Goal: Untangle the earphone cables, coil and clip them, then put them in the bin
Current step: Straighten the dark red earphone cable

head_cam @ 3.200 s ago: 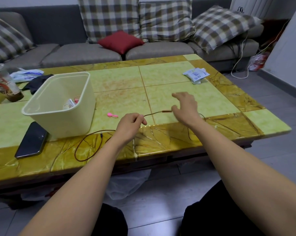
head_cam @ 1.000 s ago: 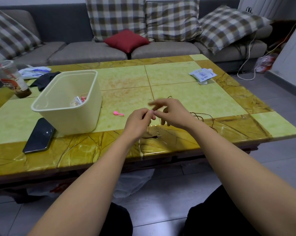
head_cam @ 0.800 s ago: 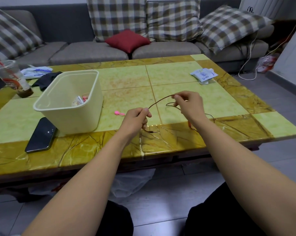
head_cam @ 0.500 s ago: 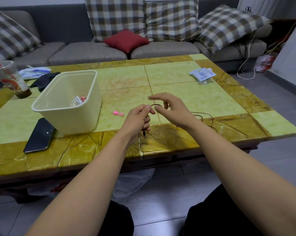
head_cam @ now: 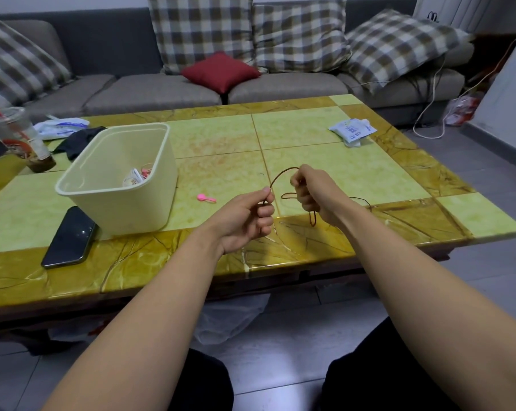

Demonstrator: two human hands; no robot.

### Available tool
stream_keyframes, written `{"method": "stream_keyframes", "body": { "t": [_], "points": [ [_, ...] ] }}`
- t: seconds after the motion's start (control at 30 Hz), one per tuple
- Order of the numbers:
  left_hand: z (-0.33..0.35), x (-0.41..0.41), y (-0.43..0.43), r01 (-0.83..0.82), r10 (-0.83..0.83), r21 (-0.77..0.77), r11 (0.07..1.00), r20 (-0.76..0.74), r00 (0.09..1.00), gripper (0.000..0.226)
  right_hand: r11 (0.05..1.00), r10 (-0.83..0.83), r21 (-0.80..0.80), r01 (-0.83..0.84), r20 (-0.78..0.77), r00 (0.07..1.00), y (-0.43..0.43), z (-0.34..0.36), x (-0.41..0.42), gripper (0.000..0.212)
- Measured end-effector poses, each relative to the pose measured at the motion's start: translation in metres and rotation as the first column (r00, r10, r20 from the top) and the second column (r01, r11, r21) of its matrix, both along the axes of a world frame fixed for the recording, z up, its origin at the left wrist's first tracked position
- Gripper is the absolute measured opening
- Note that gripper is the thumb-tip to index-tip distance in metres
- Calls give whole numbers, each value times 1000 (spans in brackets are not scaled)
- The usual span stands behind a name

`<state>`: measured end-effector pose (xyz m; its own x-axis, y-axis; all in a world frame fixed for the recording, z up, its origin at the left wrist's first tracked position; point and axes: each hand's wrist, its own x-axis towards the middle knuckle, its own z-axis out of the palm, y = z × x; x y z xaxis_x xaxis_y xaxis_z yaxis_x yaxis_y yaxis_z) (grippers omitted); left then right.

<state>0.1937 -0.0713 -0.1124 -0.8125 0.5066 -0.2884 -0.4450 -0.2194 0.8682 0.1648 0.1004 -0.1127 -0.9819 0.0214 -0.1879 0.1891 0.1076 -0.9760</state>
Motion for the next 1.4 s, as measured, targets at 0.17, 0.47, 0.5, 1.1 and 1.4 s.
{"method": "stream_keyframes", "body": {
  "t": [0.17,0.47,0.5,1.1,1.4],
  "points": [
    [5,-10,7,-313,259,459,831,179,949,17,963,139,215,-163,121,983,-1,-11,6,27],
    [-17,-17,5,-683,342,-262,682,-711,614,17,787,468,516,-338,-142,872,-11,1,20,31],
    [-20,-15,4,-677,213,-339,653,-776,594,18,815,437,498,-295,-195,878,-11,3,20,31],
    [-6,-13,12,-476,505,178,861,-203,839,26,754,493,528,-391,-61,868,-5,-8,18,26],
    [-16,-5,12,-381,58,-494,782,-551,833,36,920,190,390,-24,-392,900,-4,-8,4,23]
  ]
}}
